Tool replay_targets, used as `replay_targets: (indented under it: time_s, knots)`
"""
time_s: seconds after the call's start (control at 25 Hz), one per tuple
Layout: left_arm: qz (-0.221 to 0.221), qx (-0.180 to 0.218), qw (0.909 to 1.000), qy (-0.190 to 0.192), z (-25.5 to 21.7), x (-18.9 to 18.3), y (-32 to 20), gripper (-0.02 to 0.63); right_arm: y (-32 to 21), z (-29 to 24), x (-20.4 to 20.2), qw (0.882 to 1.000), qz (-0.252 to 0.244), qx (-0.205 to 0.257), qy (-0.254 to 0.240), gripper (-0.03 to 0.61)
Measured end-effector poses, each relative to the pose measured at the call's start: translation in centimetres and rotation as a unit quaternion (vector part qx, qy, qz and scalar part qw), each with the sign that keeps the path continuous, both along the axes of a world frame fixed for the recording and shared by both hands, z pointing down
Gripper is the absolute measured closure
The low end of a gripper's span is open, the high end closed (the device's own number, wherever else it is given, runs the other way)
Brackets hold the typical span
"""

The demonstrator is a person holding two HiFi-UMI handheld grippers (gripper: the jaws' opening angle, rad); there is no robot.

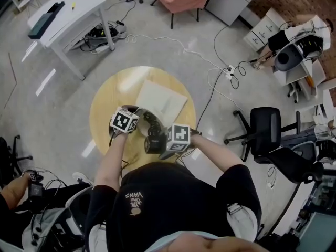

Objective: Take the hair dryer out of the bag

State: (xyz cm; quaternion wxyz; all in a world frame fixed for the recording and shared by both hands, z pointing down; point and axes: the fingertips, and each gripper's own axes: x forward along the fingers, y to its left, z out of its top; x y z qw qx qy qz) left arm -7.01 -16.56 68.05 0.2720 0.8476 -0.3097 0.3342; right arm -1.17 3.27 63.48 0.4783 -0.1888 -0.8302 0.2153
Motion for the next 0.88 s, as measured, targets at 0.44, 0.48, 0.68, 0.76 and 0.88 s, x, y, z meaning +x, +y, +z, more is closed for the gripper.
replay_targets:
  time_s: [0.44,0.48,0.68,0.76,0.88]
  knots:
    - [-0.003,-0.002,1.0000,-0.002,-0.1,0.0,-0.8,0.574,1.9,-1.2,0.4,1.000,-0.011,-0.019,-0.009,0.224]
    - [-0.006,-0.003,1.0000,-0.001,-0.2,-0.3,-1.0,0.574,2.0,-1.4,0.2,1.000,-0.013,-0.019,-0.010,0.224]
    - [-0.026,-0.006,0.9996,0.005,-0.1,-1.5,-2.1,0.574,2.4,-2.3,-0.7,0.999,-0.033,0.006,-0.029,0.224]
    - [-0.038,-0.006,0.9992,0.010,-0.1,-1.9,-2.4,0.574,2.3,-2.8,-1.0,0.999,-0.026,0.009,-0.041,0.224]
    - [-0.057,-0.008,0.9982,0.015,0.0,-2.6,-2.7,0.574,2.3,-3.5,-1.3,0.998,-0.023,0.010,-0.055,0.224]
